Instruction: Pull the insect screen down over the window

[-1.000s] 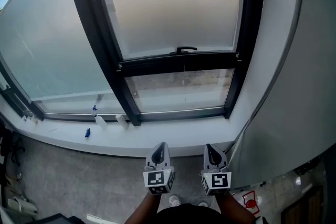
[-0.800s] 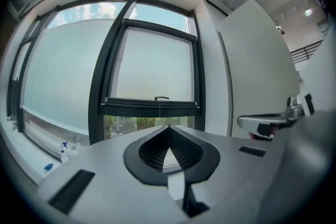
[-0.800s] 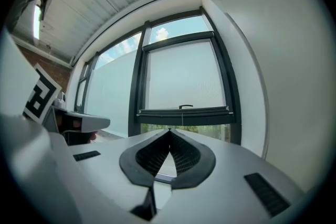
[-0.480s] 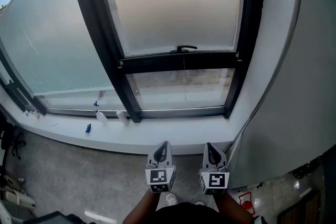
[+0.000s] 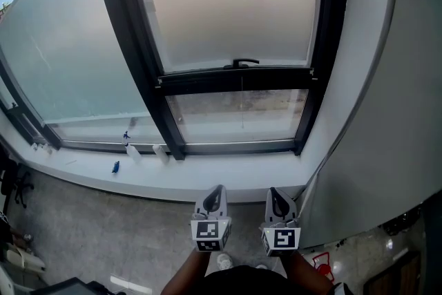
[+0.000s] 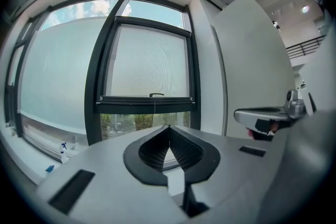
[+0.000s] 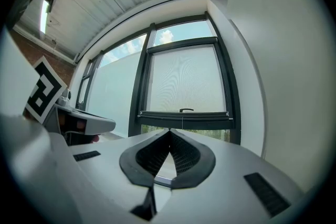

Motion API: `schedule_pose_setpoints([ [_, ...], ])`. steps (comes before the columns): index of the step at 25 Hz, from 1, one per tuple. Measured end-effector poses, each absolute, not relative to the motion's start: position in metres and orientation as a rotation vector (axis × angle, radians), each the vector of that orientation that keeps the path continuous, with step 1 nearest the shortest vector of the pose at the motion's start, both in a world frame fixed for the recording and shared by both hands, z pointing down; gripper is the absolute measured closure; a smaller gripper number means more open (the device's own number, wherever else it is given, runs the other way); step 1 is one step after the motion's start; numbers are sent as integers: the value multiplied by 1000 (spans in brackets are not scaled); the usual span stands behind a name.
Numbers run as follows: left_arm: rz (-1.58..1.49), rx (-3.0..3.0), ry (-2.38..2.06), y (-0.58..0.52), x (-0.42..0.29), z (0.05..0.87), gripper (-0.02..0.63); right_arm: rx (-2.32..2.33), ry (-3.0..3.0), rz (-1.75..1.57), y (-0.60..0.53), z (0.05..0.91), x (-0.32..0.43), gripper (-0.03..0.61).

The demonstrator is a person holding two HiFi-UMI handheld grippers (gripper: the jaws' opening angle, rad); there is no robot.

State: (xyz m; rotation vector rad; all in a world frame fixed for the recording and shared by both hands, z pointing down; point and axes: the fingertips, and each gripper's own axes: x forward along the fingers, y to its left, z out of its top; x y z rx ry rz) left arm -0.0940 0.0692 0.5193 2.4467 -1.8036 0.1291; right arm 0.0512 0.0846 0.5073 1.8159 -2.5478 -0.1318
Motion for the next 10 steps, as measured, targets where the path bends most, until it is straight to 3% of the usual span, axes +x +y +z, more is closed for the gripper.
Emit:
schedule_pose_setpoints([
  [10,169,2461,-1815,74,-100,522,611,1816,-2531,-141,92,510,47,575],
])
